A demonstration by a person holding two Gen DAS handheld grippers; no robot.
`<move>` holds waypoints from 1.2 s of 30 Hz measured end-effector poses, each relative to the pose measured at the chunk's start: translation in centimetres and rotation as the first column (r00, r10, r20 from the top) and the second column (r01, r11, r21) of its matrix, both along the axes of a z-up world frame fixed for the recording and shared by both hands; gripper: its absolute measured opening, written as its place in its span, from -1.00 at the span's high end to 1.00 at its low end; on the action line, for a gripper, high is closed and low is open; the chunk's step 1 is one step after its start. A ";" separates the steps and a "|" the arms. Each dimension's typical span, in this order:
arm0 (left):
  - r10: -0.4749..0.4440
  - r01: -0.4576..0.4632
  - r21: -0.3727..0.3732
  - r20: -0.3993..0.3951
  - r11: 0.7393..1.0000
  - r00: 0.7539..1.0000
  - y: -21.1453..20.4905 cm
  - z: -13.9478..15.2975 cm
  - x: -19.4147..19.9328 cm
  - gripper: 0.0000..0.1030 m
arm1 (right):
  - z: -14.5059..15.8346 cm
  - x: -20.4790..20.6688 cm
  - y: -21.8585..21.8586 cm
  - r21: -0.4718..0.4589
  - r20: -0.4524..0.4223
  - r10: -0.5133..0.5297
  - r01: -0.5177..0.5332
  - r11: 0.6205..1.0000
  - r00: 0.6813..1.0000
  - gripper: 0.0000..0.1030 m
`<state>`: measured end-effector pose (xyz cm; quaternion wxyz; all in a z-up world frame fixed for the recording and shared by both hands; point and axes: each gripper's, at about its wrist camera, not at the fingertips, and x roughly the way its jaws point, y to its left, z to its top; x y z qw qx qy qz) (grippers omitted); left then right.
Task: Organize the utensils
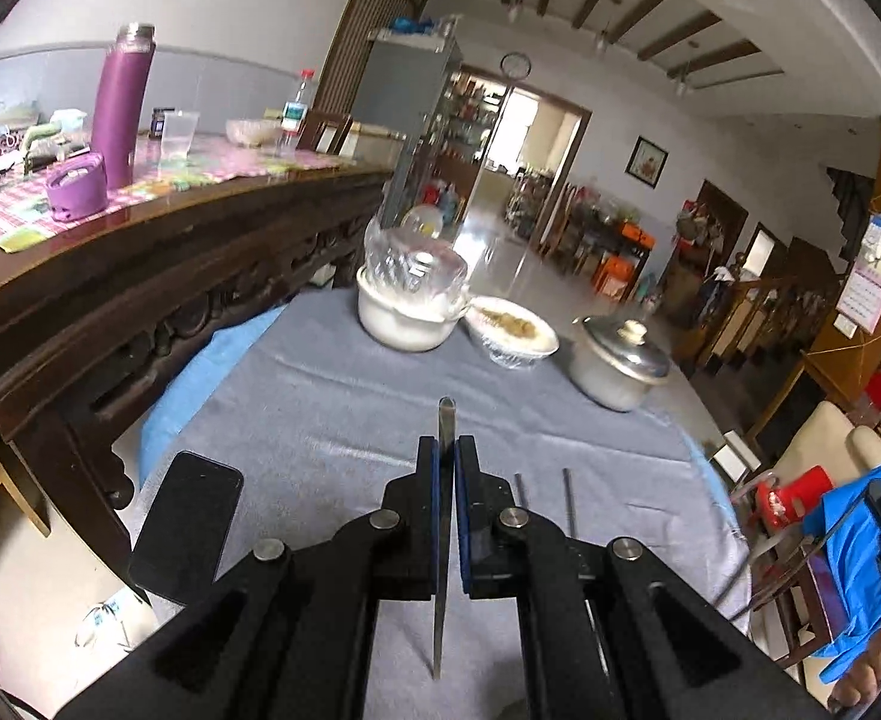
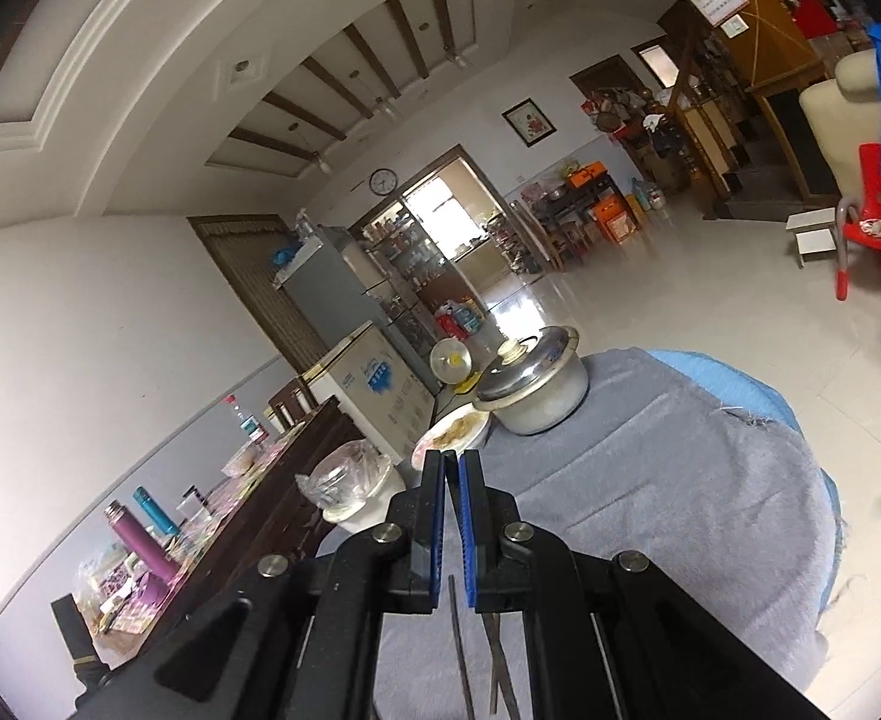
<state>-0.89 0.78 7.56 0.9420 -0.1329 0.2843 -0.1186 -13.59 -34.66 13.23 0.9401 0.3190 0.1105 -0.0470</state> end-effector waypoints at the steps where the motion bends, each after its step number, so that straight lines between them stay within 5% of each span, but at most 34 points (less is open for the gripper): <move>1: 0.001 -0.001 -0.001 0.012 1.000 1.000 0.0 0.3 -0.7 0.91 | 0.1 -0.2 0.2 -0.004 -0.001 0.002 -0.002 1.000 1.000 0.96; 8: -0.021 0.021 -0.002 0.038 1.000 0.999 -0.6 1.3 -3.0 0.91 | 0.6 -0.9 1.7 -0.064 -0.030 0.017 -0.019 0.998 0.999 0.96; 11: -0.025 0.025 0.002 0.026 1.000 0.999 -0.9 1.1 -3.4 0.91 | -0.8 0.4 1.5 -0.078 -0.116 0.020 -0.030 0.997 0.993 0.96; 15: -0.029 0.029 0.003 0.017 1.000 0.999 -1.1 0.6 -3.7 0.91 | -4.9 2.7 -1.7 0.014 -0.296 0.018 -0.015 1.000 0.955 0.90; 19: -0.030 0.030 0.026 0.026 0.999 0.999 -1.5 0.4 -3.8 0.91 | -9.9 5.3 -5.7 0.075 -0.505 0.012 0.030 0.997 0.863 0.23; 26: -0.029 0.026 0.075 0.045 0.997 0.999 -2.1 0.2 -4.3 0.90 | -15.7 12.9 -9.3 -0.007 -0.717 -0.032 0.038 0.999 0.697 0.28; 31: -0.020 0.016 0.082 0.043 0.996 0.999 -1.8 0.3 -4.7 0.90 | -18.7 16.9 -9.4 -0.084 -0.832 -0.093 0.041 0.996 0.547 0.45; 36: -0.016 0.010 0.094 0.054 0.996 0.998 -1.7 0.7 -5.5 0.91 | -19.4 17.8 -8.0 -0.228 -0.842 -0.186 -0.021 0.973 0.506 0.87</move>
